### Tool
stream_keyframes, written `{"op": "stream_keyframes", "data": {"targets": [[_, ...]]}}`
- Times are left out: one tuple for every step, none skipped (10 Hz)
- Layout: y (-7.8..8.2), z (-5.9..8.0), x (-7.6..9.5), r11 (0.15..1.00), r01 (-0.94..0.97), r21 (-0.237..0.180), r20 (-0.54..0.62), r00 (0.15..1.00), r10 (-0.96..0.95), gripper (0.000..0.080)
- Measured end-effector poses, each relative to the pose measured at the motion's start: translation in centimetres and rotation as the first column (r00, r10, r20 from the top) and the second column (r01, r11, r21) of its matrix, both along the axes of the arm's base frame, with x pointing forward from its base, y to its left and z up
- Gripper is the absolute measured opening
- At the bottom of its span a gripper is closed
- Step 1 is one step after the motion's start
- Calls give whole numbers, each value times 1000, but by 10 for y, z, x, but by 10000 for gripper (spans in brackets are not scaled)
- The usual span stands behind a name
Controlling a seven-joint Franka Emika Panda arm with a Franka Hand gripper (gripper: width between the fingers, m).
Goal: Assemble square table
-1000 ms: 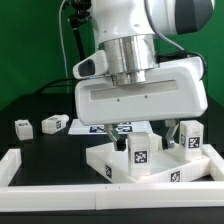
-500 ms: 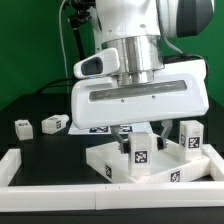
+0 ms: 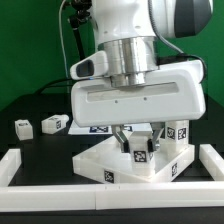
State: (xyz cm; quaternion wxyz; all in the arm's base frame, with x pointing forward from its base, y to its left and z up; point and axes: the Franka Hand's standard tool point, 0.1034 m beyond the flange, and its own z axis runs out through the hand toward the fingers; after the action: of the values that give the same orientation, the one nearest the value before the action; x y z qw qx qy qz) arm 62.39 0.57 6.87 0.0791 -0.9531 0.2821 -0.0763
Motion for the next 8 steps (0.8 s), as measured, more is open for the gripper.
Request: {"op": "stream_keyframes", "data": {"targets": [[-1, 1, -1, 993, 115, 20, -20, 993, -114, 290], [-4, 1, -2, 971, 235, 38, -48, 971, -233, 290], [-7, 1, -3, 943, 328, 52, -63, 944, -325, 290], [-6, 1, -6, 896, 437, 82, -85, 899, -431, 292], [-4, 0, -9, 844, 524, 110, -95, 851, -516, 294], [-2, 0, -11, 805, 580, 121, -89, 814, -573, 294], [-1, 1, -11, 783, 609, 125, -100, 793, -601, 297], [-1, 1, -11, 767, 629, 127, -106, 778, -620, 297]]}}
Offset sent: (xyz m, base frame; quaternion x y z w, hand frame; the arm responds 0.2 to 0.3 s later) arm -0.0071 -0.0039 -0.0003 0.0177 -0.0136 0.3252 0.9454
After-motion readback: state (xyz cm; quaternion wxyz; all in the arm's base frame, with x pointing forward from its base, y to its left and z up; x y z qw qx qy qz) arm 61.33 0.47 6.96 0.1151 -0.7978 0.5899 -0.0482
